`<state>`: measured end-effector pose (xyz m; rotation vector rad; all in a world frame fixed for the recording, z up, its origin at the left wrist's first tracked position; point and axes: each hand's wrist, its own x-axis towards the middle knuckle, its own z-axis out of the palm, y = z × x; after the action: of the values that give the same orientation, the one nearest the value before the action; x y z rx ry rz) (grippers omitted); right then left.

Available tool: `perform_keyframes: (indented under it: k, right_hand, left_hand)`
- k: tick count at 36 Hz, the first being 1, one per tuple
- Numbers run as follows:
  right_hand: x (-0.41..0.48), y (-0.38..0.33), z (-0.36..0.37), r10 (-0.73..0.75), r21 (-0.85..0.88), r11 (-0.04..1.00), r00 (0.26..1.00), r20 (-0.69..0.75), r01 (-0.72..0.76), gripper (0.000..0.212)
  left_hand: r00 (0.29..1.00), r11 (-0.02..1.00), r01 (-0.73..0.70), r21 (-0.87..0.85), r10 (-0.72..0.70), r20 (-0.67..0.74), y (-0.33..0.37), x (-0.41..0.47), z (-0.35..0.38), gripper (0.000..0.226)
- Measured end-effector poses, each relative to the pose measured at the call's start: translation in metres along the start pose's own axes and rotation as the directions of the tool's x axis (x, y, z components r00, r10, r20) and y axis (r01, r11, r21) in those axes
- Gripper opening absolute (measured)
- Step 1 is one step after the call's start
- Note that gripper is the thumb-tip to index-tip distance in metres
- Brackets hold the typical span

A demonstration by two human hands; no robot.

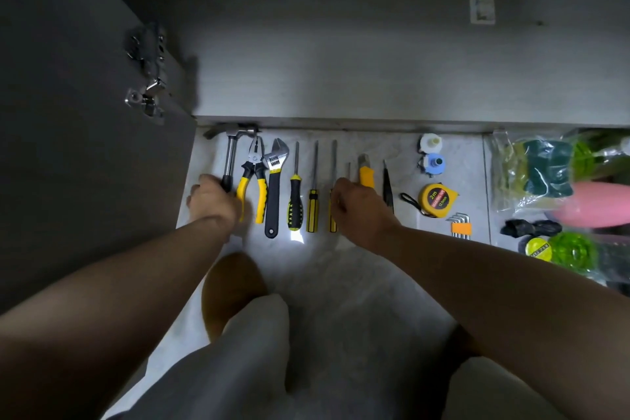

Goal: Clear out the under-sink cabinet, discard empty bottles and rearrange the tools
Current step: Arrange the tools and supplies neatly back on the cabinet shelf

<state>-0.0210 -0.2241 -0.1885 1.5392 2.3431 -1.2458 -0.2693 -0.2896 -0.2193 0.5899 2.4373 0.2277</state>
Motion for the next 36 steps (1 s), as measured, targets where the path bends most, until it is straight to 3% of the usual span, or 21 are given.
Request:
perform_keyframes:
  k: [4,10,15,18,21,24,29,33,36]
  right_hand:
    - [0.002,-0.003,-0.001,-0.002,0.0,1.0,1.0,0.013,0.002,0.009]
    - [-0.001,-0.014,-0.002,-0.03,0.019,0.999,0.999,-0.018,0.03,0.01]
    - [0.0,-0.027,0.002,0.027,0.186,0.982,0.999,0.02,-0.031,0.008]
    - [-0.001,-0.036,0.007,0.114,0.371,0.913,0.98,0.164,-0.168,0.006]
    - [-0.002,-0.044,0.009,0.146,0.484,0.828,0.942,0.301,-0.283,0.009]
    - [-0.003,-0.05,0.005,0.077,0.535,0.805,0.939,0.334,-0.257,0.004]
    - [-0.008,-0.046,-0.004,0.006,0.621,0.74,0.926,0.378,-0.258,0.01]
    - [-0.01,-0.045,-0.002,0.026,0.643,0.69,0.899,0.437,-0.332,0.013]
    - [-0.014,-0.045,0.001,0.077,0.628,0.665,0.873,0.481,-0.404,0.013]
  left_hand:
    - [0.998,0.995,0.05,-0.09,-0.048,0.027,0.003,-0.007,0.0,0.034]
    - [0.992,0.942,0.106,-0.319,-0.075,0.106,0.005,-0.027,-0.004,0.018]
    - [0.974,0.868,0.16,-0.47,-0.063,0.215,0.017,-0.058,-0.002,0.022]
    - [0.938,0.759,0.22,-0.613,0.008,0.346,0.03,-0.079,0.001,0.016]
    - [0.872,0.578,0.332,-0.745,0.113,0.476,0.046,-0.095,0.005,0.019]
    - [0.787,0.486,0.431,-0.761,0.21,0.58,0.056,-0.1,0.006,0.015]
    - [0.759,0.554,0.357,-0.752,0.298,0.579,0.056,-0.099,0.006,0.006]
    - [0.785,0.68,0.23,-0.696,0.293,0.546,0.047,-0.093,0.002,0.014]
    - [0.848,0.75,0.103,-0.653,0.276,0.451,0.043,-0.084,-0.002,0.02]
